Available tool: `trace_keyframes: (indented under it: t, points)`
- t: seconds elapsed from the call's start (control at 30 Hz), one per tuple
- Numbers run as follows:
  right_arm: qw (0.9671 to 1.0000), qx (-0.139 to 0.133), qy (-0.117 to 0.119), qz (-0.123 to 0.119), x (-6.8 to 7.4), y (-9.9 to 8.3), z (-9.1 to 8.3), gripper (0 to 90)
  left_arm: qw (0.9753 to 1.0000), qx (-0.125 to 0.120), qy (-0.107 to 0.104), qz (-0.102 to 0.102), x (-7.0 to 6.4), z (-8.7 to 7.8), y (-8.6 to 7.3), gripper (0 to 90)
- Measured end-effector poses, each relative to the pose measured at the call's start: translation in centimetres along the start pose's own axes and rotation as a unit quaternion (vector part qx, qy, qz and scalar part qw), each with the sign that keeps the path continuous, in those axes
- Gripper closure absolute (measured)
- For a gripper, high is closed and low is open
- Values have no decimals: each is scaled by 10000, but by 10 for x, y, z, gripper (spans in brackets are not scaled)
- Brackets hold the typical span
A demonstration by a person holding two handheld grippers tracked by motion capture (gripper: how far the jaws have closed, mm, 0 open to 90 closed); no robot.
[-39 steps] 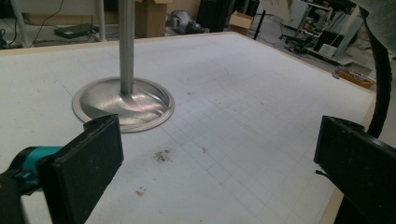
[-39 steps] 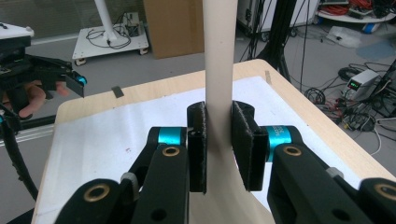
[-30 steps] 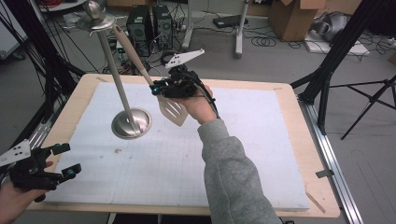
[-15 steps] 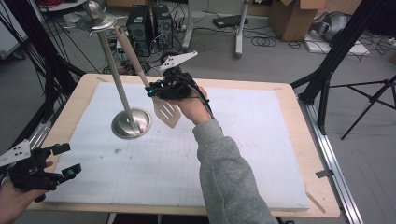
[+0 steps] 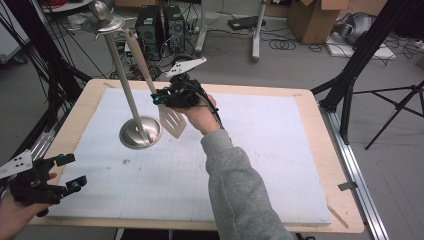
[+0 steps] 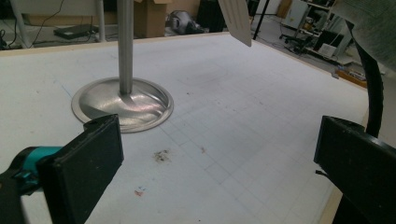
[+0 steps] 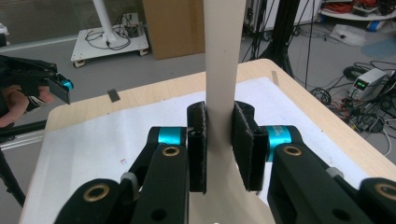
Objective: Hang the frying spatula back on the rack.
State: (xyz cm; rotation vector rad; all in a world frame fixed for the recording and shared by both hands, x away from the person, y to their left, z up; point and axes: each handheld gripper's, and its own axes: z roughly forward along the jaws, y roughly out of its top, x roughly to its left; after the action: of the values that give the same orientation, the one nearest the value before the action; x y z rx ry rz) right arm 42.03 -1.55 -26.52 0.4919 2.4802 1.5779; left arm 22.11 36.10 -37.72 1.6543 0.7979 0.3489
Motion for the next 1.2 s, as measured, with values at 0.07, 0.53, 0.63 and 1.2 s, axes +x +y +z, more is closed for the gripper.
trace_keyframes:
  t: [0.07,0.53,0.63,1.2]
  points:
    - [10000,5,9,-6,0,0,1,767,10000,-3,3,0,0,0,0,18]
    - [9999,-115,-81,85,1,0,1,614,10000,19,11,-12,1,0,-1,18]
    - [9999,-79,-60,-48,3,-1,0,570,10000,31,5,-8,0,1,-1,18]
    - [9996,-136,-20,-259,16,-3,0,160,10000,-36,-9,40,1,3,2,18]
